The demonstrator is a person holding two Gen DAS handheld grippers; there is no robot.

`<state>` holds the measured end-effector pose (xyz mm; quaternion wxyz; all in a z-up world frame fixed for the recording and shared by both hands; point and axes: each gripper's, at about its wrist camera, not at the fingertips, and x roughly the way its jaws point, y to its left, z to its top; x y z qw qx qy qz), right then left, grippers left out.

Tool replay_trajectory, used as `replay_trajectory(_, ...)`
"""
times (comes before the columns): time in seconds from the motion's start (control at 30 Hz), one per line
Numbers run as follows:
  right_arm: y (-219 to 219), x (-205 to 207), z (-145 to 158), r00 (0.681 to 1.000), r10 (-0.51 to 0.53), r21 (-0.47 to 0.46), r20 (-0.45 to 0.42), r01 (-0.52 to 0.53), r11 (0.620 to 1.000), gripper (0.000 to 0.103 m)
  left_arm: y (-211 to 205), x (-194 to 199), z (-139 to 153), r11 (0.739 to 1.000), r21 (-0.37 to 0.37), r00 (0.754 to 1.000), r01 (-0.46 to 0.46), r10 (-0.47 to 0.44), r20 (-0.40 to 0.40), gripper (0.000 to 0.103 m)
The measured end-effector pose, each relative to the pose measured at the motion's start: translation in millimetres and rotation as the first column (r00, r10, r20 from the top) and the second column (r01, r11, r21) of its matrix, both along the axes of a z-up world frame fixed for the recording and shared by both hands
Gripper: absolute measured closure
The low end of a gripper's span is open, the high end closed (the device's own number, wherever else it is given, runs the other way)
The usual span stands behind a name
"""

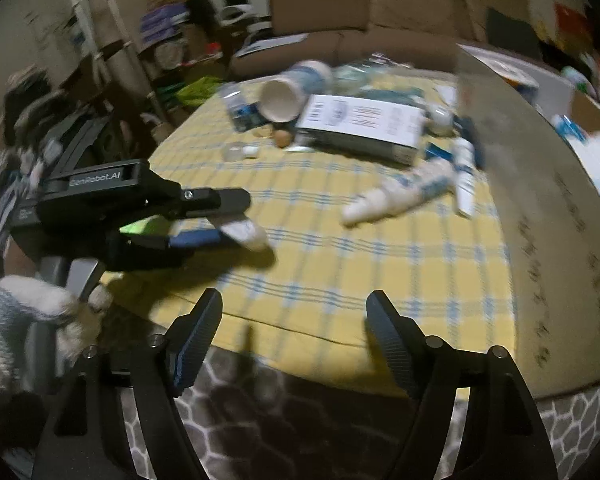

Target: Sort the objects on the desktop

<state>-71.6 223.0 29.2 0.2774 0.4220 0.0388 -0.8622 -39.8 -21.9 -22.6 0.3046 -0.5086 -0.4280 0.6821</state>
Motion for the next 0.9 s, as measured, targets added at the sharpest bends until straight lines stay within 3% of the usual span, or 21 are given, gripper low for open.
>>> replay_trajectory(0.07, -14.0, 4.1, -2.5, 0.999, 0.033, 0.009, -0.016, -0.033, 0.999, 0.031, -1.4, 9.5, -3.0, 1.000, 0.028, 1.000, -0.010, 0.010, 0.020, 0.061)
replay_trajectory(0.2, -30.7, 4.3, -10.0, 0.999, 0.040, 0.020, -0.029, -0.039, 0.999, 0.062, 1.6, 20.7, -6.6, 0.996, 0.089, 0.999, -0.012, 0.007, 0.046, 0.061)
replay_trajectory(0.23, -30.8, 2.5, -11.3, 0.999, 0.033, 0.011, -0.024, -0.033, 0.999, 0.065, 3.3, 23.0, -7.7, 0.995, 0.096, 0.999, -0.003, -0.002, 0.051, 0.061)
replay_trajectory(0.43, -13.9, -4.7, -8.5, 0.998, 0.053, -0.176, 0.037, -0.046, 0.983, 0.088, -0.1, 20.3, 5.6, 0.995, 0.102, 0.997, 0.019, -0.026, 0.074, 0.062)
replay_trajectory(0.57, -2.4, -14.7, -14.4, 0.985, 0.054, -0.336, 0.162, 0.003, 0.942, 0.091, -0.5, 19.6, 10.1, 0.996, 0.080, 0.997, 0.039, -0.045, 0.066, 0.057)
replay_trajectory(0.63, 1.4, -20.9, -21.2, 0.976, 0.022, -0.343, 0.217, 0.055, 0.938, 0.092, -0.6, 16.0, 17.7, 0.999, 0.008, 0.998, 0.042, -0.042, 0.039, 0.047)
replay_trajectory(0.7, 7.1, -25.4, -26.5, 0.966, -0.034, -0.303, 0.256, 0.113, 0.946, 0.091, -9.7, 19.4, 33.4, 0.992, -0.120, 0.999, 0.029, -0.033, -0.037, 0.040)
replay_trajectory(0.8, 11.3, -22.2, -20.5, 0.974, -0.060, -0.235, 0.216, 0.112, 0.966, 0.089, -22.3, 22.0, 58.1, 0.963, -0.268, 0.988, 0.004, -0.045, -0.147, 0.029)
replay_trajectory(0.9, 9.9, -20.5, -11.1, 0.984, -0.060, -0.190, 0.166, 0.092, 0.977, 0.088, -34.7, 20.2, 71.4, 0.933, -0.358, 0.980, -0.023, -0.050, -0.194, 0.029)
